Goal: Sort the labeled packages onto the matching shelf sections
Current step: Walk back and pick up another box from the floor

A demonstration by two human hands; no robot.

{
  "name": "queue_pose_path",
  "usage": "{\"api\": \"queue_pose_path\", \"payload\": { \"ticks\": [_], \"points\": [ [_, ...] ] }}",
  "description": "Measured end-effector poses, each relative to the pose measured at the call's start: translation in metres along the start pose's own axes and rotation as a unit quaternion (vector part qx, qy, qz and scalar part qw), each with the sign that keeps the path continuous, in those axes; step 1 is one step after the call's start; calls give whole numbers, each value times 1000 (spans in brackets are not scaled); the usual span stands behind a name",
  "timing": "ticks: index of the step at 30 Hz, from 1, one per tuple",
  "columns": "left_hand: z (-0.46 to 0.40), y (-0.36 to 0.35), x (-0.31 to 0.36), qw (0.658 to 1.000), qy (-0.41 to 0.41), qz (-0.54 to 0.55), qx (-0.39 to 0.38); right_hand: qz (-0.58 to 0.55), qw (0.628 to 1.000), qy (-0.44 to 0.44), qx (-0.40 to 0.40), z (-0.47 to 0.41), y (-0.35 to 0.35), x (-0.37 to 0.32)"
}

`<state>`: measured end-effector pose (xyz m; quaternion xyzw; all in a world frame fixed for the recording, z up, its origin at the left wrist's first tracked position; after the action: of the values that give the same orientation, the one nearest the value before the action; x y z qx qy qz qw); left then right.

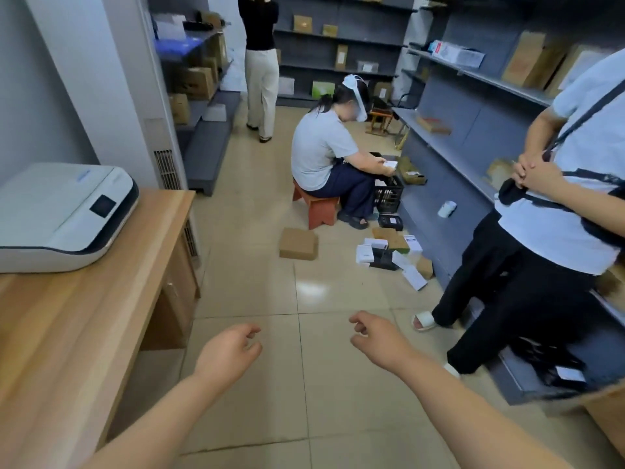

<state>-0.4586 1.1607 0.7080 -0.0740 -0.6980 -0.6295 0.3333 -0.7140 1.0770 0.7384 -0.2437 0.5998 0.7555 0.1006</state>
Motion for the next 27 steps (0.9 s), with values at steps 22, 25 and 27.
{"api": "queue_pose_path", "payload": {
  "ticks": [22,25,27],
  "points": [
    [-392,-19,-3,999,36,19,-13,-23,999,-5,-37,-401,8,-53],
    [-446,-24,10,998,51,19,-9,-19,998,-3,-52,-464,20,-52],
    [-480,-28,15,998,60,16,-1,-14,998,4,-58,-506,27,-53]
  ]
}}
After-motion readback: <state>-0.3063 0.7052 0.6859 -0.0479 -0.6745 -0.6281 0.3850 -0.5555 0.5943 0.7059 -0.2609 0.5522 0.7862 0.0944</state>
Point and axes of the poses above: each hand's wrist, its own z-axis away from the middle knuckle, its own y-axis out of the back of the hand, x = y × z, the point moved 8 cm from there along -z, towards the middle knuckle, and after that the axes turned 11 degrees about x, right-handed, at the moved point
